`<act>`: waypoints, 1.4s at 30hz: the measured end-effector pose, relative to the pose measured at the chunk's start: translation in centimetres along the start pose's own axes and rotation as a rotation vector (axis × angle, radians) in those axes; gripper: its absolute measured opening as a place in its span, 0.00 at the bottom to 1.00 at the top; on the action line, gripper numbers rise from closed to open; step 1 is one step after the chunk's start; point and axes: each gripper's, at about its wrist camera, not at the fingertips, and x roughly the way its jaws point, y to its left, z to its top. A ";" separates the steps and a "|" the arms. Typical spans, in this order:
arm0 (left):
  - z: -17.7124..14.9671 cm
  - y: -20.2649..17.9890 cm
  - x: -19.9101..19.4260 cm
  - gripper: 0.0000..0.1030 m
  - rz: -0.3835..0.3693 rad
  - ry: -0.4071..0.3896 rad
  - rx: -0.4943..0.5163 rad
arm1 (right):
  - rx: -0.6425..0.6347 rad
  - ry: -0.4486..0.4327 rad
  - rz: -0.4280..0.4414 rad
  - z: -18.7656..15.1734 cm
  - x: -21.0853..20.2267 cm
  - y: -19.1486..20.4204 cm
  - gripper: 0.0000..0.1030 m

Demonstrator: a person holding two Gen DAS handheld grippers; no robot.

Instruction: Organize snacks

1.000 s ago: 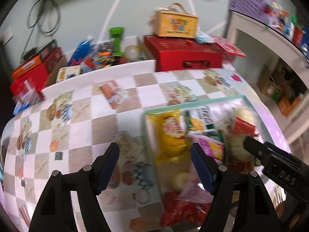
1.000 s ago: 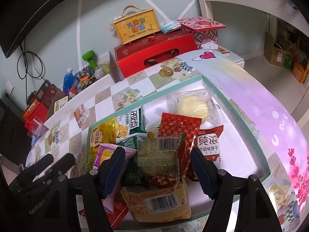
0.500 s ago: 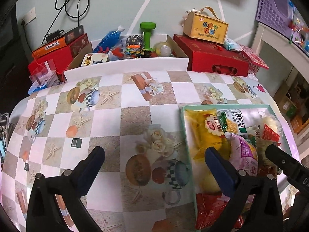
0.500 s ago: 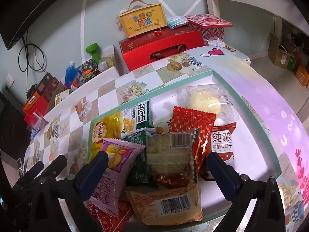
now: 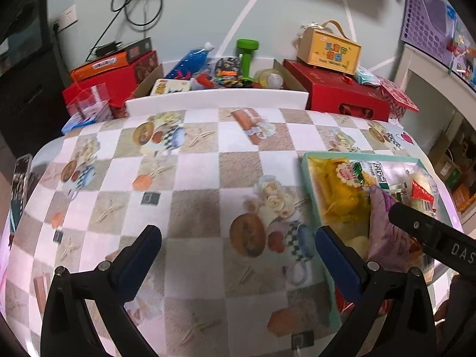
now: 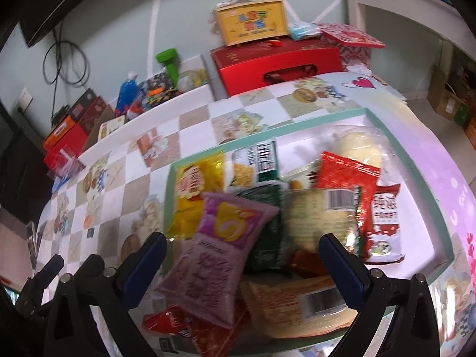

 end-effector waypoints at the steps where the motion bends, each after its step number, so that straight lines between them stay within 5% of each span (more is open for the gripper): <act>1: -0.3 0.2 -0.1 1.00 0.025 0.007 0.000 | -0.010 -0.004 -0.003 -0.1 -0.2 0.4 1.00; 7: -2.2 1.3 -0.7 1.00 0.167 0.023 0.008 | -0.037 -0.035 -0.007 -0.8 -1.9 2.1 1.00; 17: -4.7 3.3 -1.7 1.00 0.179 0.061 -0.024 | -0.088 -0.039 0.016 -4.1 -4.4 3.8 1.00; 32: -7.9 4.3 -2.3 1.00 0.175 0.127 -0.027 | -0.093 0.071 -0.025 -9.9 -4.6 1.1 1.00; 42: -7.9 4.1 -2.5 1.00 0.167 0.123 -0.018 | -0.108 0.076 -0.034 -10.2 -4.1 1.3 1.00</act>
